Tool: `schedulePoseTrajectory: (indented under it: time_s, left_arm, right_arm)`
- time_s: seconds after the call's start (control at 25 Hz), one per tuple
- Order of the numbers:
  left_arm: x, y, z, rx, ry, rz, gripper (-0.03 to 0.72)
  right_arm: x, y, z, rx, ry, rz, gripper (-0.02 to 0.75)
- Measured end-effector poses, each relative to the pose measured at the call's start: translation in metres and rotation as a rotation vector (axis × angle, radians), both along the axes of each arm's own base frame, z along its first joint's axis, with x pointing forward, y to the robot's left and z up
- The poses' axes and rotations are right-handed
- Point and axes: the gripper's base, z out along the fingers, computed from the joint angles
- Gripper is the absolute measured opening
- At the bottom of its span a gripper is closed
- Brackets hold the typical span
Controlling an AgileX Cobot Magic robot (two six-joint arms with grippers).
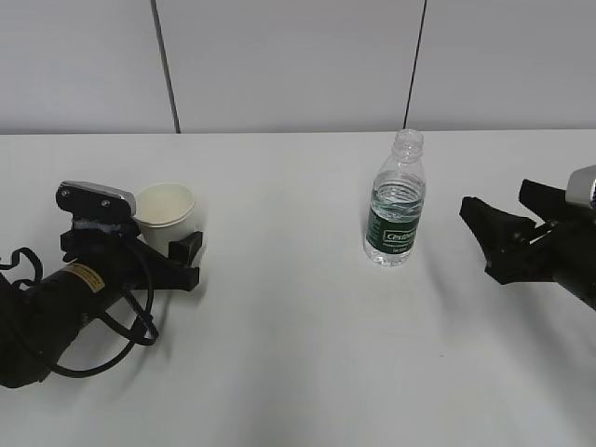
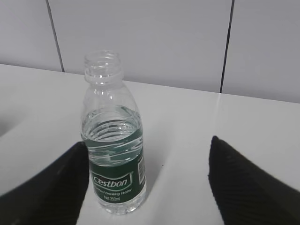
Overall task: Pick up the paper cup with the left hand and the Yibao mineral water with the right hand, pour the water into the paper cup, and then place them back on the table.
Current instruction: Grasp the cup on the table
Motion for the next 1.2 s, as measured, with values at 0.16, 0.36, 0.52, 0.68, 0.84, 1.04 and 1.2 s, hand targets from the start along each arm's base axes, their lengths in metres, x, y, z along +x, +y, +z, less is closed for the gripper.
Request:
schedulePoseTrajectory:
  time_s: [0.16,0.36,0.52,0.68,0.84,1.04,1.2]
  left_arm:
    - [0.000,0.000,0.000,0.000,0.000,0.000,0.495]
    - [0.000,0.000,0.000,0.000,0.000,0.000,0.462]
    - [0.000,0.000,0.000,0.000,0.000,0.000,0.459]
    - [0.000,0.000,0.000,0.000,-0.001,-0.002,0.429]
    - [0.000,0.000,0.000,0.000,-0.001,-0.004,0.414]
    - [0.000,0.000,0.000,0.000,-0.003,-0.004,0.413]
    - [0.000,0.000,0.000,0.000,-0.003,-0.004,0.413]
  right_arm:
    - [0.000,0.000,0.000,0.000,0.000,0.000,0.585]
    - [0.000,0.000,-0.001,0.000,0.002,0.000,0.585]
    - [0.001,0.000,-0.010,-0.003,0.039,0.004,0.585]
    - [0.001,0.003,-0.027,-0.016,0.104,0.040,0.585]
    - [0.001,0.008,-0.031,-0.032,0.118,0.101,0.585]
    - [-0.001,0.011,-0.032,-0.039,0.118,0.136,0.585]
    - [0.000,0.012,-0.031,-0.042,0.113,0.149,0.585]
